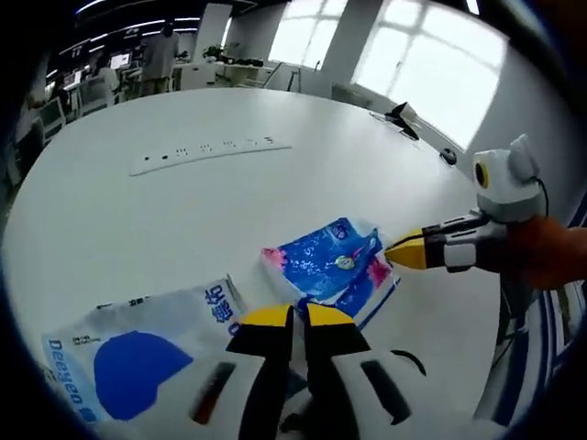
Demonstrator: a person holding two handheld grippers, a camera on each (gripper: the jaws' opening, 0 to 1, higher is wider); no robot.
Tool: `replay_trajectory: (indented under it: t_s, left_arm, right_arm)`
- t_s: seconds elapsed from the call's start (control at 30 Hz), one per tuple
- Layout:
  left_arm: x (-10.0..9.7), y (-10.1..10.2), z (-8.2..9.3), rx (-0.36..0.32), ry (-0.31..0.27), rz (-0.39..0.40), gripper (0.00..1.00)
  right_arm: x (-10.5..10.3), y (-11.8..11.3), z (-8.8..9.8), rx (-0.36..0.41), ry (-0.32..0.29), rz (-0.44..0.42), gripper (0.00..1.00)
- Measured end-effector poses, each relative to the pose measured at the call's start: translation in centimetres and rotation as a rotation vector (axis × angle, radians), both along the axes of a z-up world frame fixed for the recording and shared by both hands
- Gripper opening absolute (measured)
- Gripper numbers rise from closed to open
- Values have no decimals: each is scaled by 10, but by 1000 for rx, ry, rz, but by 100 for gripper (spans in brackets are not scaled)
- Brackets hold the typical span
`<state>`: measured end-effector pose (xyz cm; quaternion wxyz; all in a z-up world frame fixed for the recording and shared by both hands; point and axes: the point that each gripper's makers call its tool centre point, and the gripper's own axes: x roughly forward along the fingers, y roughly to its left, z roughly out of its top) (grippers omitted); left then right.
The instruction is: Arrange the tabletop items into an orderly group along one side of the table until the central work area is clear of visible clutter.
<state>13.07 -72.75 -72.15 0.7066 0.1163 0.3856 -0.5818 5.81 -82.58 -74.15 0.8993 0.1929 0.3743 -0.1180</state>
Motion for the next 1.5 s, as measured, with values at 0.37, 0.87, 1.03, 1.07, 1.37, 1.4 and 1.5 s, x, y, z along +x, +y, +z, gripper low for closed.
replay_trajectory:
  t_s: [0.37,0.87,1.03,1.07,1.37,1.4,1.5]
  left_arm:
    - [-1,0,4,-7,14,18,13]
    - [15,6,20,-55,-3,45,20]
    - [23,15,30,-71,-23,42,21]
    - [25,17,32,-73,-28,42,21]
    - [24,43,52,-104,-55,52,21]
    - [24,47,53,-107,-56,54,20]
    - [23,55,54,-112,-62,57,20]
  right_arm:
    - [-3,1,2,12,-2,-11,7]
    - [-10,6,15,-6,-14,-12,12]
    - [-12,12,26,-26,-31,15,15]
    - [-11,12,26,-27,-33,19,15]
    - [-12,15,33,-46,-46,45,16]
    - [-13,15,33,-48,-48,47,16]
    - [-16,20,37,-55,-56,54,16]
